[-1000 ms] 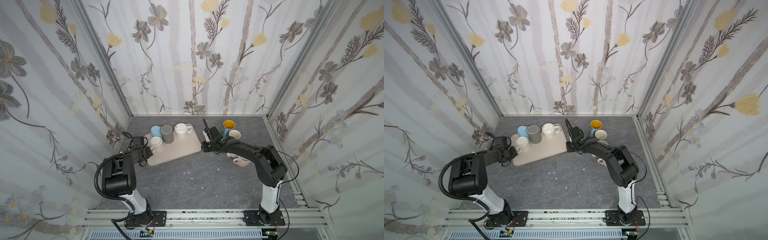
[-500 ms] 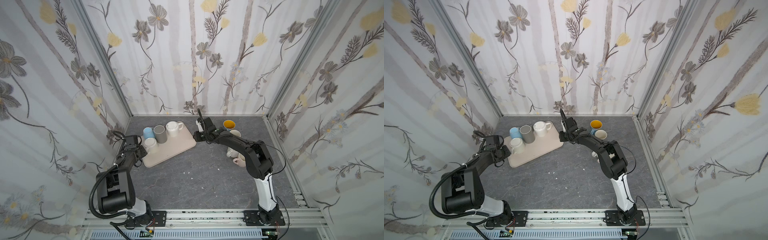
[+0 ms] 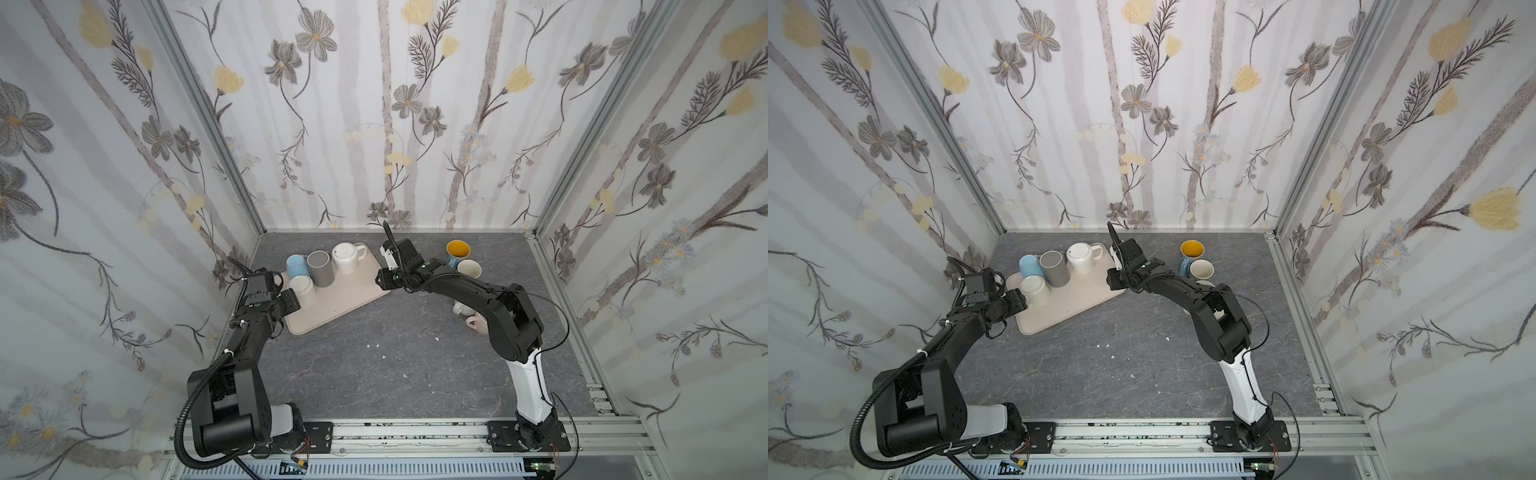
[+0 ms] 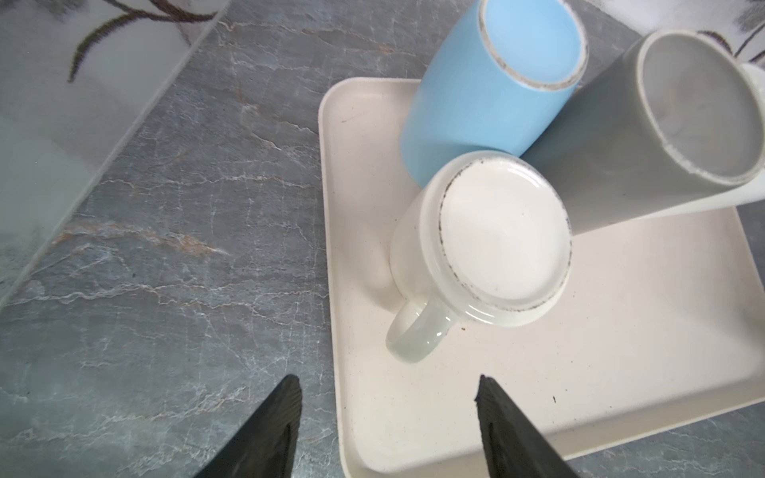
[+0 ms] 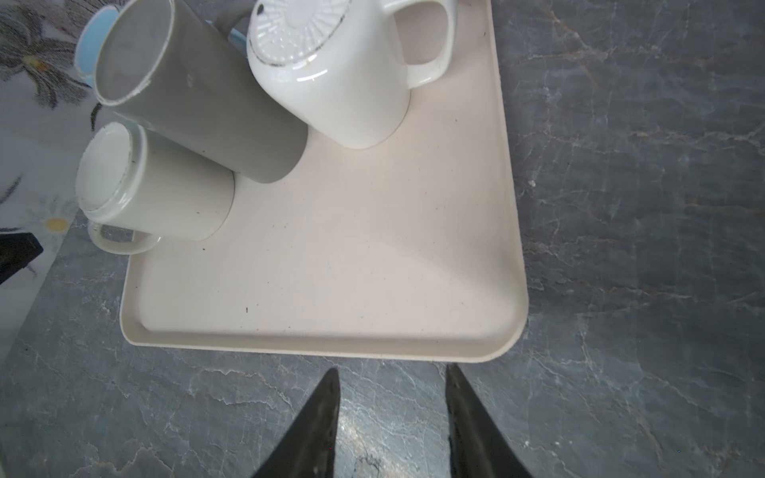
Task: Turn the mug right side up
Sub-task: 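Lower the left gripper onto the handle of the upside-down white mug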
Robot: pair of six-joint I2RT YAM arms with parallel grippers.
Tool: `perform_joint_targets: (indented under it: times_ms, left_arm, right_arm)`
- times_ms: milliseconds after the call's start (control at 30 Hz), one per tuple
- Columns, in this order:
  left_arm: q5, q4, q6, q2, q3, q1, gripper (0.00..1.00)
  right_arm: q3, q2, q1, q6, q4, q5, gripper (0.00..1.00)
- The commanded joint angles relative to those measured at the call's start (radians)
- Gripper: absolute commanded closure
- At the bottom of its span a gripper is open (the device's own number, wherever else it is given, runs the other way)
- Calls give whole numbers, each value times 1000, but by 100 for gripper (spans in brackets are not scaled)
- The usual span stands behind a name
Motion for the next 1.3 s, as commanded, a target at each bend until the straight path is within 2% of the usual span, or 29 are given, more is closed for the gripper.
perform_joint_targets:
  times_ms: [0, 233, 600, 700, 800, 933, 1067, 1267]
  left_arm:
    - [15, 54, 30, 33, 6, -7, 36]
    - [16, 128, 79, 130, 37, -19, 45]
    - [54, 76, 115, 265, 112, -25, 64]
    - [54, 80, 116, 281, 116, -35, 73]
    - [39, 75, 118, 283, 116, -52, 81]
    - [9, 56, 121, 269, 109, -89, 88]
    - [-2, 49, 101, 246, 89, -136, 92]
    - [26, 82, 8, 191, 35, -222, 96]
  right_arm:
    - [-53, -40, 10, 5, 43, -4, 58]
    - [-170, -111, 23, 28, 100, -15, 58]
    - [-193, -144, 27, 23, 95, -19, 59]
    - [-196, -147, 28, 23, 95, -21, 58]
    - [-202, -150, 28, 22, 95, -22, 59]
    - [-218, -155, 27, 22, 100, -25, 59]
    - [-237, -164, 27, 25, 114, -30, 58]
    - [-284, -191, 18, 53, 146, -47, 59]
